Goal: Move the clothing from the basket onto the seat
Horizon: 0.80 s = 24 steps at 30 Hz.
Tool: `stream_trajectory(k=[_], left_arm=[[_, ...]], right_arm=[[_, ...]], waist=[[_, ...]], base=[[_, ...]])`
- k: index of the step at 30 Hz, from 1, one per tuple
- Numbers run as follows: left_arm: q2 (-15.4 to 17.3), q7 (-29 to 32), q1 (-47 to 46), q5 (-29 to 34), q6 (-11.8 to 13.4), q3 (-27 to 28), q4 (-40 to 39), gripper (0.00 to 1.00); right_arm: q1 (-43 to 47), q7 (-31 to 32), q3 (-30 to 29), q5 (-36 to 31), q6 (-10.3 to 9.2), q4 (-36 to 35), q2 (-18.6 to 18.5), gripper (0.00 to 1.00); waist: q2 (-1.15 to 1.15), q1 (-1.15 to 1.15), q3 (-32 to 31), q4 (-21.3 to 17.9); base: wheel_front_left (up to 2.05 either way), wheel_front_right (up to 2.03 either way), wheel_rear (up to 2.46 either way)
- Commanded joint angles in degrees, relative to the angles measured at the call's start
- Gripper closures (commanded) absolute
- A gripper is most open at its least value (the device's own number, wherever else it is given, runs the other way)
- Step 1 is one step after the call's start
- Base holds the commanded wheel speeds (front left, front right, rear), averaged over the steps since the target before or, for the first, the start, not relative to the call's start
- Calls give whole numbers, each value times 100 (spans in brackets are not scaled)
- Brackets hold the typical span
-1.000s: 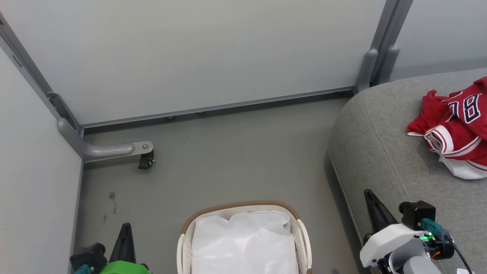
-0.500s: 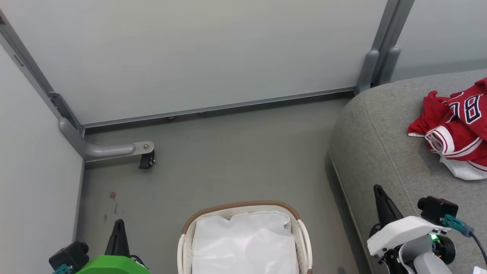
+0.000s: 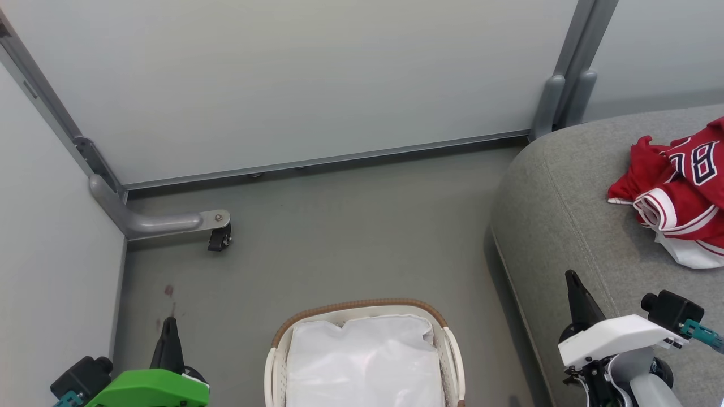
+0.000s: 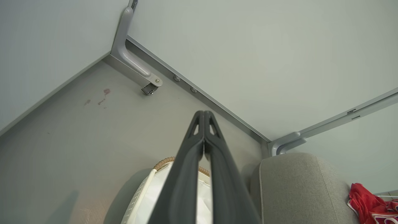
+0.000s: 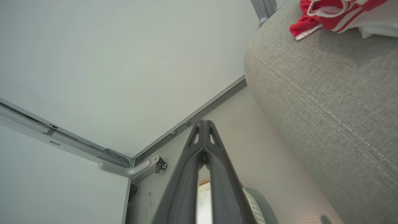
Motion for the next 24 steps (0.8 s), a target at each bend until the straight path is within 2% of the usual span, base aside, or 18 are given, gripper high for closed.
stream_trajectory(k=[1,24], left_arm=[[23,40,-177,-177,-26,33,-100,100],[31,458,-295,-1697,-77,198,-323,100]], right_arm=[[-11,47,-37,215,-2,-113,-33,100],[38,459,-218,1860,-4,-349,-44,100]], waist=[[0,0,-1,2],[0,0,-17,31]], base=[[0,0,0],[0,0,0]])
